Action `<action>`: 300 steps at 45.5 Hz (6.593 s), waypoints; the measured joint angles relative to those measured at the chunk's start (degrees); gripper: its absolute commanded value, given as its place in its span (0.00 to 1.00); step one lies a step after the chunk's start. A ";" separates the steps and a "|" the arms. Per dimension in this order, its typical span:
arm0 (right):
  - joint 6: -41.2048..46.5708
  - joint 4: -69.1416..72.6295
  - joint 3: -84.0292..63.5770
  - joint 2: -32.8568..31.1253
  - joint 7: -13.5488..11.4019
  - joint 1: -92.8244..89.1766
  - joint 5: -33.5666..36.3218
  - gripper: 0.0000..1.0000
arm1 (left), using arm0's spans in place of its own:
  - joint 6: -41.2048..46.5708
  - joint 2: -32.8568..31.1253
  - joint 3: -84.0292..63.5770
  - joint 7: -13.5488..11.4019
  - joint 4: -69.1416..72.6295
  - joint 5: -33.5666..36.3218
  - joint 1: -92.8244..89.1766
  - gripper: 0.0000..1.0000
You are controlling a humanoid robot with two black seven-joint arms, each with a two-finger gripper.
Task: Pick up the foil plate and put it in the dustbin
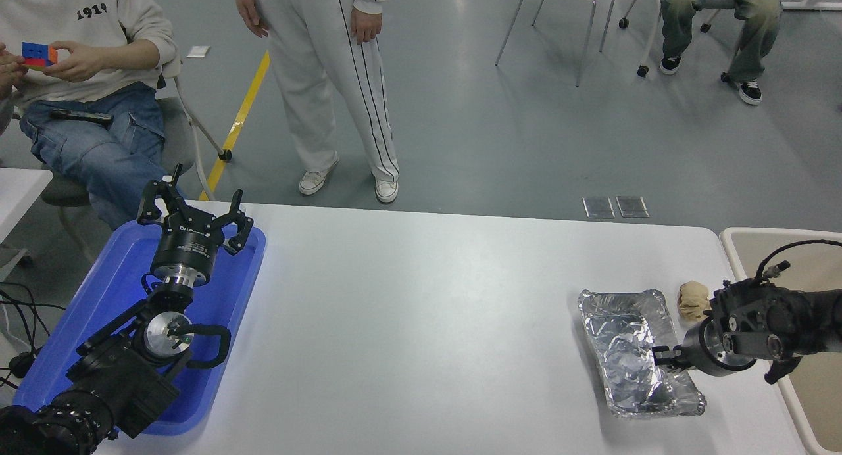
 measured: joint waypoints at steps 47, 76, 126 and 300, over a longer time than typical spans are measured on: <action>27.21 18.58 -8.17 -9.23 0.13 37.16 4.79 0.00 | 0.00 0.01 0.00 0.08 -0.06 0.01 -0.01 1.00; 31.39 20.88 -14.84 -10.39 0.12 64.17 5.12 0.00 | 0.00 0.00 0.00 0.08 -0.03 0.01 0.00 1.00; 31.59 17.63 -26.25 -30.31 -0.18 66.66 -2.60 0.00 | 0.09 -0.01 0.00 -0.02 0.09 -0.07 0.08 1.00; -21.25 -43.34 30.33 -12.08 -3.81 -32.05 14.20 0.99 | 0.06 -0.08 0.00 0.08 0.09 0.00 -0.06 1.00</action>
